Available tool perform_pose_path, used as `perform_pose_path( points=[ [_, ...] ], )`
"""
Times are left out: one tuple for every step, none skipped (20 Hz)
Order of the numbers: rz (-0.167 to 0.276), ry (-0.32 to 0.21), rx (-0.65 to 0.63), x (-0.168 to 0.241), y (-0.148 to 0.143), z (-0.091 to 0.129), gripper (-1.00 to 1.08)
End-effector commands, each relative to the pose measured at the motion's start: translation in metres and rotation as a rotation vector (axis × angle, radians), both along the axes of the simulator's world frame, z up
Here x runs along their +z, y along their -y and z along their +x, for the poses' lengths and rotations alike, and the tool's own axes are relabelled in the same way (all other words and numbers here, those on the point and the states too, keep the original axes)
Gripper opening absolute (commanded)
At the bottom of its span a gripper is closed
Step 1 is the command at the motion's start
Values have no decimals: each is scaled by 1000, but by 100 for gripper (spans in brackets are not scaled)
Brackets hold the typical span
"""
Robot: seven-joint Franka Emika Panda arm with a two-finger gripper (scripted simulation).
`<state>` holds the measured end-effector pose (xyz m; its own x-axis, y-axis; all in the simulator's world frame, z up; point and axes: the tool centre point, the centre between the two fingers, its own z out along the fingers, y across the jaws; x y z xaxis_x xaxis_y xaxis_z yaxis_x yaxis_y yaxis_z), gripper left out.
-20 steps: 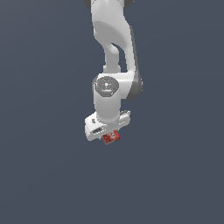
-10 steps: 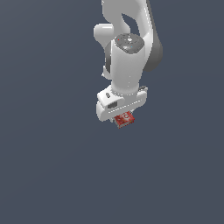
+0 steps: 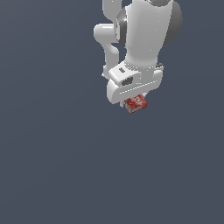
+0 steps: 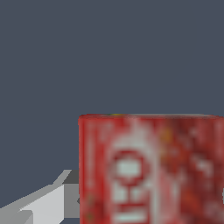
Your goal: Pick up the object and move it to a goal position.
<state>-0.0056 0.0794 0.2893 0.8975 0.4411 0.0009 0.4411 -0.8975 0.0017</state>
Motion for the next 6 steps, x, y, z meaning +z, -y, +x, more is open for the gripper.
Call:
perform_pose_path(
  points=[
    [0,-2,-1,10,-5,-3,-100],
    [0,-2,-1,13,-7,-3,-100],
    [1,-2,-1,15,-8,-3,-100],
    [1,-2,-1,16,-8,-4,-100],
    [1,-2,-1,17,-9,-4,-100],
    [1,-2,-1,17,-9,-4,-100]
  ],
)
